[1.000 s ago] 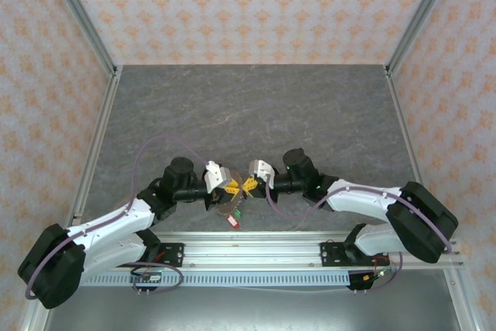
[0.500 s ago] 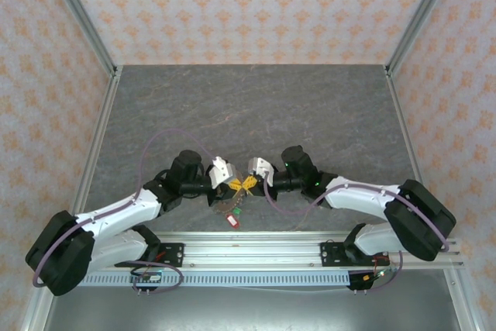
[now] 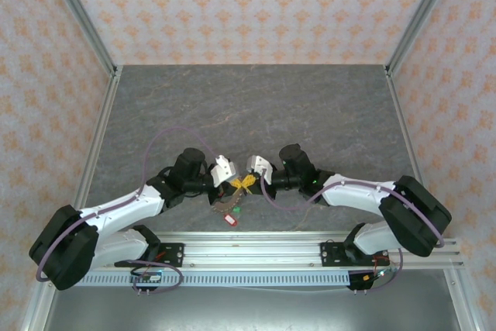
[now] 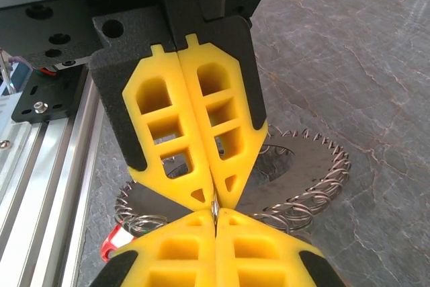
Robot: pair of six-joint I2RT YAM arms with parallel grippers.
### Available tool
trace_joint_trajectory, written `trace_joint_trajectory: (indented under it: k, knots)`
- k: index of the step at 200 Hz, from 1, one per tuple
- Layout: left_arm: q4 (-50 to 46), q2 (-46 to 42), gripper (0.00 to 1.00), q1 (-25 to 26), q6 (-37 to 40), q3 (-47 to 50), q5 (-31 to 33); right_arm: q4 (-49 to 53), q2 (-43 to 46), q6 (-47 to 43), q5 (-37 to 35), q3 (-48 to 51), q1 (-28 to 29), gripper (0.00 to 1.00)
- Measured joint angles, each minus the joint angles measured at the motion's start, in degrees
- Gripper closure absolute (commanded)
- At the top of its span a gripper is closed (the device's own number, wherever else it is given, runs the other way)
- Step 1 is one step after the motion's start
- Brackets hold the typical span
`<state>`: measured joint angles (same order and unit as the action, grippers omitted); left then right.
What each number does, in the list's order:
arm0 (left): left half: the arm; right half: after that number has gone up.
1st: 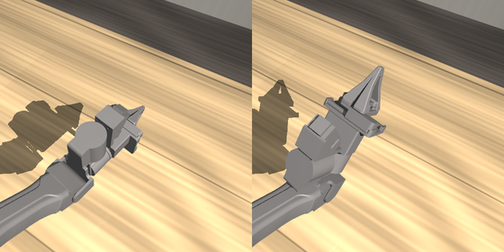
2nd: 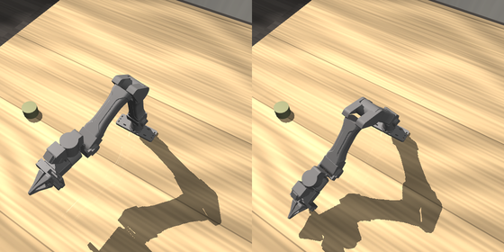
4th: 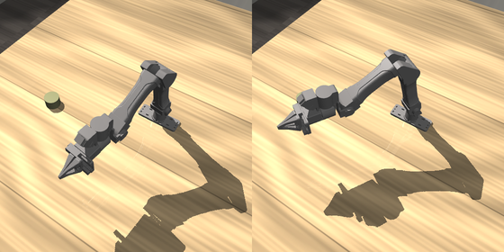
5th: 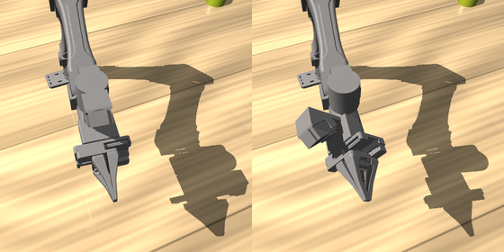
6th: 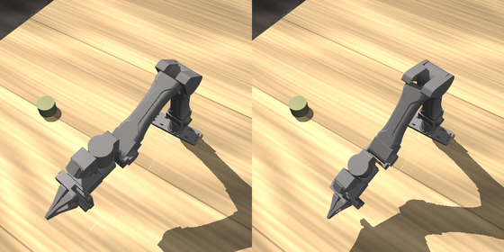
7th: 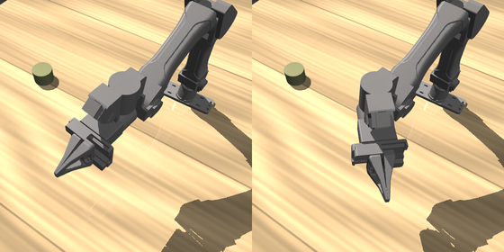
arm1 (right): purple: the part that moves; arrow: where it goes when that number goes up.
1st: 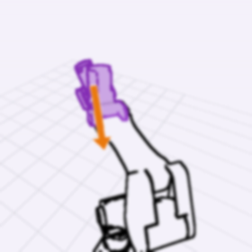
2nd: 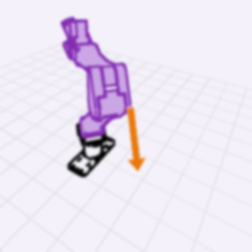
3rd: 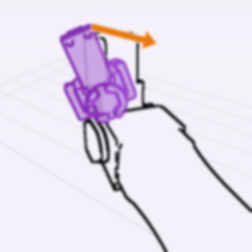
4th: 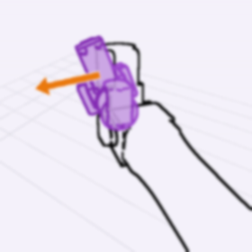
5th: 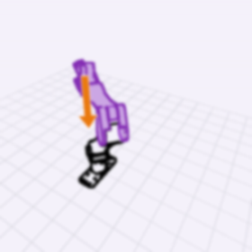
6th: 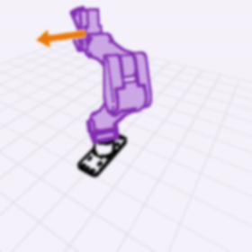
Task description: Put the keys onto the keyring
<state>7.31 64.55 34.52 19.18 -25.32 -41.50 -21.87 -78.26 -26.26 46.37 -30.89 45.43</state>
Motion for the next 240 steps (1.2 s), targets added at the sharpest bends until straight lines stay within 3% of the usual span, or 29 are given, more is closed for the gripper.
trace_joint_trajectory:
  k: [45,105,211,240]
  knots:
    - [1.73,-2.38,1.00,0.63,-0.66,1.33,2.97,1.42,2.38,-2.25,-3.32,0.31,0.33,0.82]
    - [1.92,-4.33,1.00,0.59,-1.29,1.90,4.96,4.42,6.21,-3.76,-8.24,3.17,0.33,0.81]
    - [1.84,-6.08,1.00,0.59,-1.27,1.92,4.42,-0.72,2.23,-1.60,-4.11,1.25,0.33,0.78]
    - [1.84,-6.05,1.00,0.59,-1.27,1.92,4.11,-2.05,0.68,-0.81,-4.39,0.81,0.33,0.88]
